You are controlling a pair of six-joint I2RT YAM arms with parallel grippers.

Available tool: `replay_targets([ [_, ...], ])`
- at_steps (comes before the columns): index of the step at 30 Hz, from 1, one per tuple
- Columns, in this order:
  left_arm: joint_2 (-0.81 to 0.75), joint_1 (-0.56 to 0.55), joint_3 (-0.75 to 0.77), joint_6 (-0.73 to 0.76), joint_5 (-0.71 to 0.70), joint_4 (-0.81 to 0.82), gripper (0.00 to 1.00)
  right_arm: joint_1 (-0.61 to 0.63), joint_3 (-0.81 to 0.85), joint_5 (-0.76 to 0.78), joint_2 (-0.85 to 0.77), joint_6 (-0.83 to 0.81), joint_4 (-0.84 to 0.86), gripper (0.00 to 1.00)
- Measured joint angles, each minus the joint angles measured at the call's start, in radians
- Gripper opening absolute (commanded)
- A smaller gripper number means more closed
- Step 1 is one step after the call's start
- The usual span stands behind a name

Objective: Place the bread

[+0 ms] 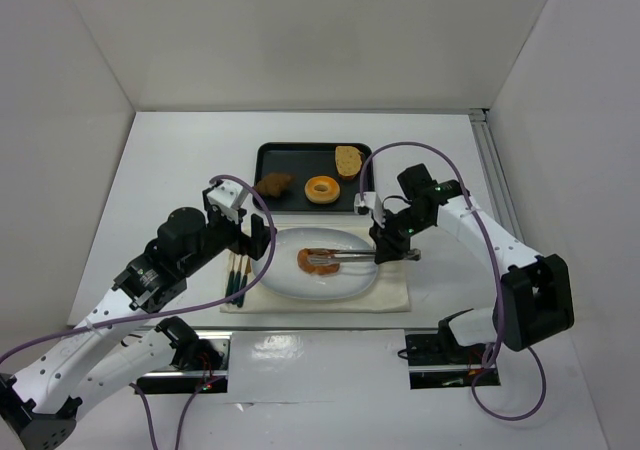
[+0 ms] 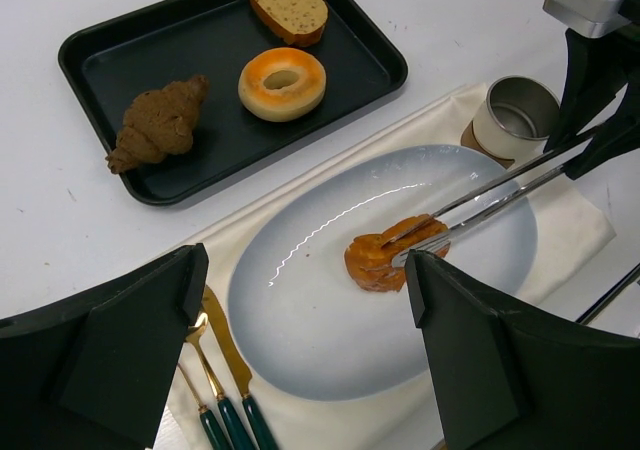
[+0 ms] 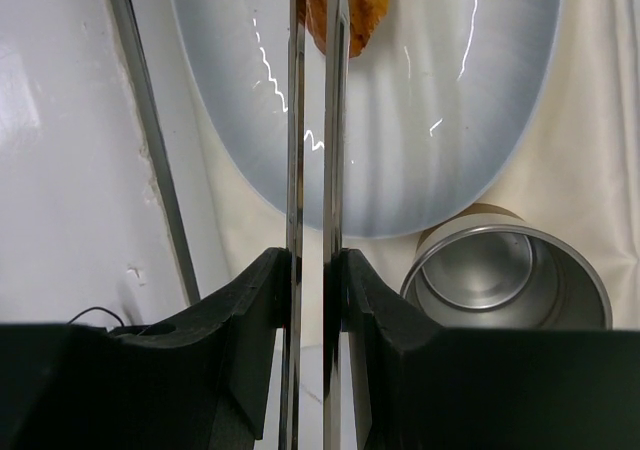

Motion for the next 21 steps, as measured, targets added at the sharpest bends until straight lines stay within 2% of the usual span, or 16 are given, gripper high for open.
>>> replay_targets([
  [6, 0.000, 0.000, 0.000, 0.000, 0.000, 0.000, 1.00, 0.000, -0.001, 0.015, 0.000, 0.024, 0.025, 0.48],
  [8, 0.000, 0.000, 0.000, 0.000, 0.000, 0.000, 1.00, 0.000, -0.001, 0.021, 0.000, 0.029, 0.029, 0.51],
  [21, 0.000, 0.000, 0.000, 0.000, 0.000, 0.000, 1.00, 0.000, -0.001, 0.029, -0.049, 0.048, 0.035, 0.54],
])
